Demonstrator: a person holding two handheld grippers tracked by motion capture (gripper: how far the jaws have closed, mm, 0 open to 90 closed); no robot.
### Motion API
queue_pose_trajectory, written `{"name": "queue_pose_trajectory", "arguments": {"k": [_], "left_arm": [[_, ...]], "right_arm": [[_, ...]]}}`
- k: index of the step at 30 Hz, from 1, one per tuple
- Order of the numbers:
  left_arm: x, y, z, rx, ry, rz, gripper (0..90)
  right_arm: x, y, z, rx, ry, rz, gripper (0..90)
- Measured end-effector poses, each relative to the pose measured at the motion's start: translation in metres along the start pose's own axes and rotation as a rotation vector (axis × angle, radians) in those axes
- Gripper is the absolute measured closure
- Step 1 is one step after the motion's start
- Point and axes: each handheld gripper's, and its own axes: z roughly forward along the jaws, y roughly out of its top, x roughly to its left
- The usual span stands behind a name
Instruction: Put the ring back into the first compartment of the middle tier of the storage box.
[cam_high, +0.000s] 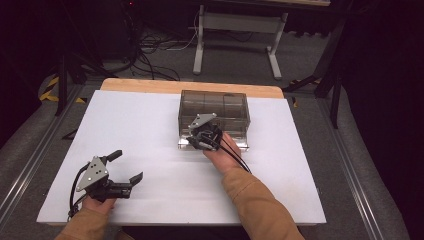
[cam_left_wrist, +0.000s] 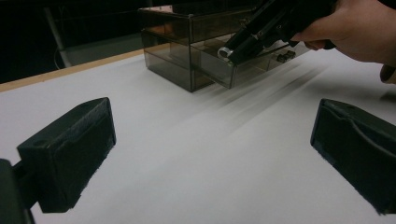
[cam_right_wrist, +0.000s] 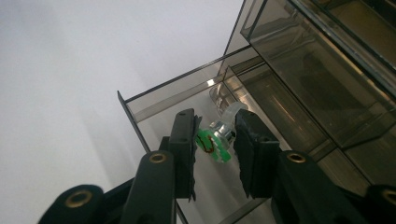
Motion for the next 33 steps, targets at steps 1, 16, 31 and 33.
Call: {"name": "queue_pose_trajectory", "arguments": {"k": [1, 16, 31, 33], "left_arm": [[0.0, 0.0, 0.0, 0.0, 0.001, 0.0, 0.9], [0.0, 0.0, 0.0, -0.003, 0.0, -0.001, 0.9], [0.0, 0.0, 0.0, -0.001, 0.002, 0.004, 0.9], [0.001, 0.0, 0.0, -0.002, 0.002, 0.004, 0.9]], "right_arm": [[0.0, 0.0, 0.0, 0.001, 0.001, 0.002, 69.1], [0.001, 0.003, -0.009, -0.046, 0.004, -0.001, 61.9], [0.007, 0.007, -0.042, -0.08, 0.015, -0.018, 84.2], [0.007, 0.007, -0.046, -0.076, 0.01, -0.019, 90.0]]}}
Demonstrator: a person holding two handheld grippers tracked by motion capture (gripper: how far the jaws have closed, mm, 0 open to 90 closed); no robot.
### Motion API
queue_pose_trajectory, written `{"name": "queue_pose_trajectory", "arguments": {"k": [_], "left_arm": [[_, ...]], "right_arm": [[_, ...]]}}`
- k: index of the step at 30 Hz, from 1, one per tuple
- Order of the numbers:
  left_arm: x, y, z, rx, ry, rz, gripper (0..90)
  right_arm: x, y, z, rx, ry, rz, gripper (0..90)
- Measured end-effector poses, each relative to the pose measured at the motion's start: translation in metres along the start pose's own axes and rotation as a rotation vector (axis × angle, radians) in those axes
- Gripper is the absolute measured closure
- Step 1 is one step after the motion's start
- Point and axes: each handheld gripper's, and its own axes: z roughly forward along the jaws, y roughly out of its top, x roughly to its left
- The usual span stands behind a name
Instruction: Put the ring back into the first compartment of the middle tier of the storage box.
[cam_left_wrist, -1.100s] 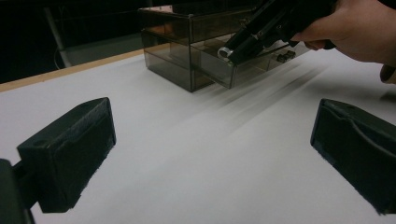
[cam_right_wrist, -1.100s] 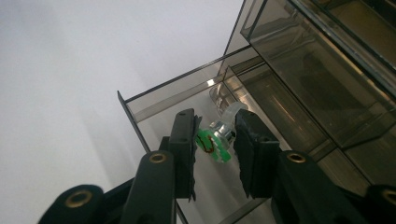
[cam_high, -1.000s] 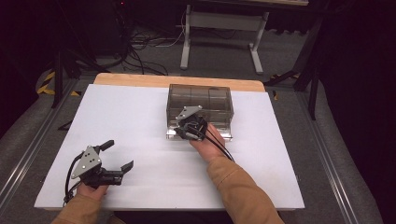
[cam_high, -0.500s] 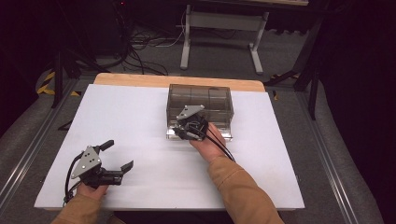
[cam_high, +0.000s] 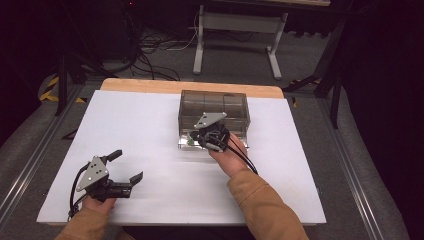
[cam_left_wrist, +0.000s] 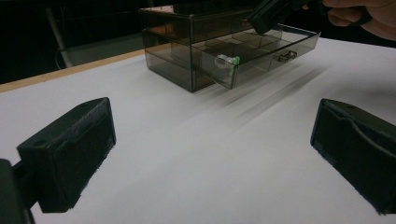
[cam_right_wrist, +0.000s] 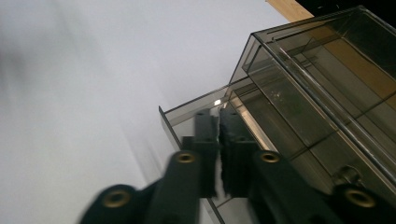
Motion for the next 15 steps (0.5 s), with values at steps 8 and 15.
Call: {"name": "queue_pose_trajectory", "arguments": {"k": [8, 15], "left_arm": [[0.0, 0.0, 0.0, 0.002, 0.001, -0.007, 0.9], [0.0, 0.0, 0.0, 0.001, 0.001, -0.001, 0.9]], "right_arm": [[-0.003, -0.002, -0.011, 0.007, 0.041, -0.014, 90.0], [-0.003, -0.004, -0.018, 0.01, 0.058, -0.021, 90.0]]}}
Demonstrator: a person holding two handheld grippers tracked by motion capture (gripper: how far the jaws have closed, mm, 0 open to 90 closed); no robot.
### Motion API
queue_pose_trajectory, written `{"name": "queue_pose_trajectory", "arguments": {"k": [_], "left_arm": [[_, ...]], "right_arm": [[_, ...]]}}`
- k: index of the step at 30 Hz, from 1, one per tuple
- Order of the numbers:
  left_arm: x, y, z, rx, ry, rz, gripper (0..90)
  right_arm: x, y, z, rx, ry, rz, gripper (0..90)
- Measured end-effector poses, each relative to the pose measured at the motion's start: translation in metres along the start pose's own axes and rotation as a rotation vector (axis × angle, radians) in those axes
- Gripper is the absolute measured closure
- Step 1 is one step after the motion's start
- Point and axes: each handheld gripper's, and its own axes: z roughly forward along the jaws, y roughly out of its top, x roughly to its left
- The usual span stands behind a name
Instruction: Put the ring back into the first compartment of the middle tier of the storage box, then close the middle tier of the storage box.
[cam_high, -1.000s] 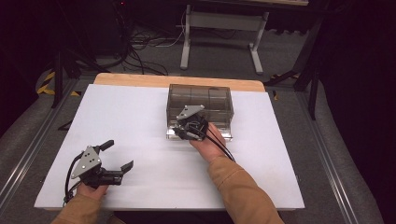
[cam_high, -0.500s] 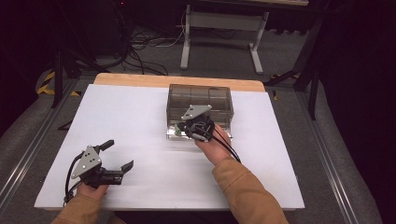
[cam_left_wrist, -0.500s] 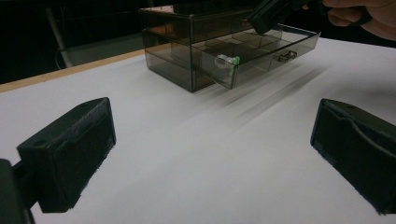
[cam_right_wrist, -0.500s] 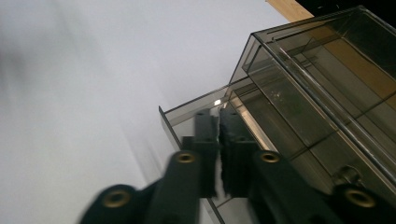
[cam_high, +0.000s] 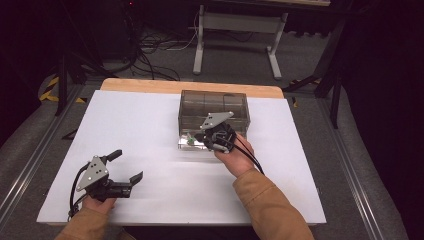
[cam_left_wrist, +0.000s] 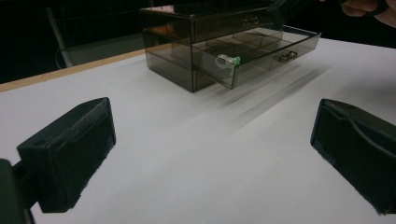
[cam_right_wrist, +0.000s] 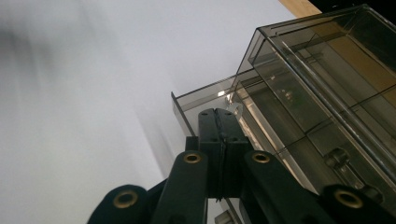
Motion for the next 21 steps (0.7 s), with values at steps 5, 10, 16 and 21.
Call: {"name": "queue_pose_trajectory", "arguments": {"k": [5, 10, 16, 21], "left_arm": [[0.0, 0.0, 0.0, 0.001, -0.001, -0.002, 0.9], [0.0, 0.0, 0.0, 0.0, -0.001, -0.001, 0.9], [0.0, 0.0, 0.0, 0.003, 0.0, -0.001, 0.9], [0.0, 0.0, 0.0, 0.0, 0.001, -0.004, 0.9]], "right_arm": [[0.001, -0.003, -0.005, 0.005, 0.012, -0.012, 90.0], [0.002, -0.007, -0.01, 0.01, 0.027, -0.032, 90.0], [0.003, -0.011, -0.015, 0.034, 0.045, -0.055, 90.0], [0.001, -0.014, -0.018, 0.052, 0.047, -0.061, 90.0]]}}
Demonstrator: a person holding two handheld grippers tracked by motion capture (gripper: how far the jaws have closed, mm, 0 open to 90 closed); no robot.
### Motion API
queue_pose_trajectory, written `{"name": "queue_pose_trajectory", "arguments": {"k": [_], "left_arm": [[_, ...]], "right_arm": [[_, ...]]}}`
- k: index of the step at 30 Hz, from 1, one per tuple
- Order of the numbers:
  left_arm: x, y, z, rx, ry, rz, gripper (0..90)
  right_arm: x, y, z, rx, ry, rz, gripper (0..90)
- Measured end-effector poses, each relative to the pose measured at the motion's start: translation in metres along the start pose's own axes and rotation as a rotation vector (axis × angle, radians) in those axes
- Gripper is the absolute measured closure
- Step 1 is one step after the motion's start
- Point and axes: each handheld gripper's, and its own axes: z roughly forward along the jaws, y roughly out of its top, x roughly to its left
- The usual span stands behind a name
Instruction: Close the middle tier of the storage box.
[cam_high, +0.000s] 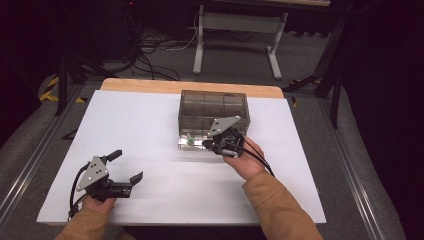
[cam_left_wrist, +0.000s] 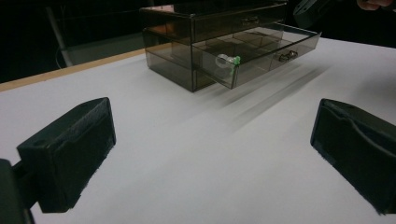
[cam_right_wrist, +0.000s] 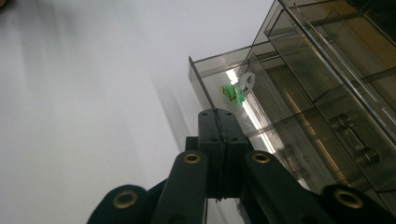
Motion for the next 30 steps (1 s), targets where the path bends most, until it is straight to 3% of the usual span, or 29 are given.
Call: {"name": "queue_pose_trajectory", "arguments": {"k": [12, 30], "left_arm": [[0.0, 0.0, 0.0, 0.004, -0.001, 0.003, 0.9], [0.0, 0.0, 0.0, 0.006, 0.001, 0.003, 0.9]], "right_arm": [[0.0, -0.009, 0.001, 0.085, 0.014, -0.028, 90.0], [-0.008, -0.029, 0.006, 0.191, 0.033, -0.005, 90.0]]}}
